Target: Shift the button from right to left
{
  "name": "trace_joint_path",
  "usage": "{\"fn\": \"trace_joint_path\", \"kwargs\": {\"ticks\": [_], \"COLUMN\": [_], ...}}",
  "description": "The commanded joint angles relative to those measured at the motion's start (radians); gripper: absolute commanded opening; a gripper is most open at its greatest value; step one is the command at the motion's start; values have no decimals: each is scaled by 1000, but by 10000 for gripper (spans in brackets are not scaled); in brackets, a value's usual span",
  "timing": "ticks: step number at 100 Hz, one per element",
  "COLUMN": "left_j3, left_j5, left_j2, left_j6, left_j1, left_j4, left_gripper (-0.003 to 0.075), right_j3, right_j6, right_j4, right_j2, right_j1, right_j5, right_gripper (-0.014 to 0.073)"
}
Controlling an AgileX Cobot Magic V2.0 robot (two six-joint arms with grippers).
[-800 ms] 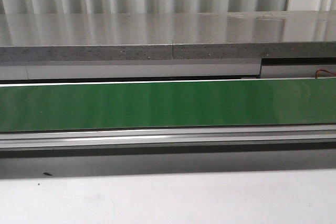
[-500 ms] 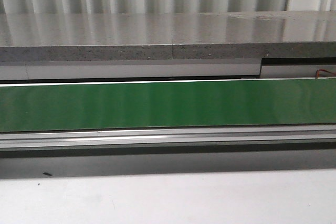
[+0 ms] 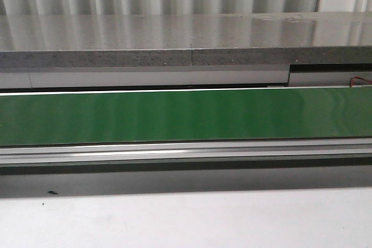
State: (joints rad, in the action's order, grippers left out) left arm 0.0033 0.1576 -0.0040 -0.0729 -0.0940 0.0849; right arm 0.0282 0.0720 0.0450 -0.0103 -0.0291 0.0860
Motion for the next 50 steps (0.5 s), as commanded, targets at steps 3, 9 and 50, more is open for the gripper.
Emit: {"fn": "trace_joint_path", "kwargs": {"ticks": [3, 9, 50], "left_j3": [39, 39, 39], "left_j5": [-77, -77, -77], "left_j2": [-28, -28, -28], "left_j6": [-5, -5, -5], "left_j1": [-1, -1, -1], "left_j4": [-7, -7, -7], "left_gripper": [-20, -20, -20], "right_j3": [-35, -61, -388], "right_j6": [0, 0, 0], "right_j4": [10, 10, 10], "right_j2": [-19, -18, 221], "right_j1": [2, 2, 2], "right_j5": [-63, -29, 290], "right_gripper": [-69, -69, -69]}}
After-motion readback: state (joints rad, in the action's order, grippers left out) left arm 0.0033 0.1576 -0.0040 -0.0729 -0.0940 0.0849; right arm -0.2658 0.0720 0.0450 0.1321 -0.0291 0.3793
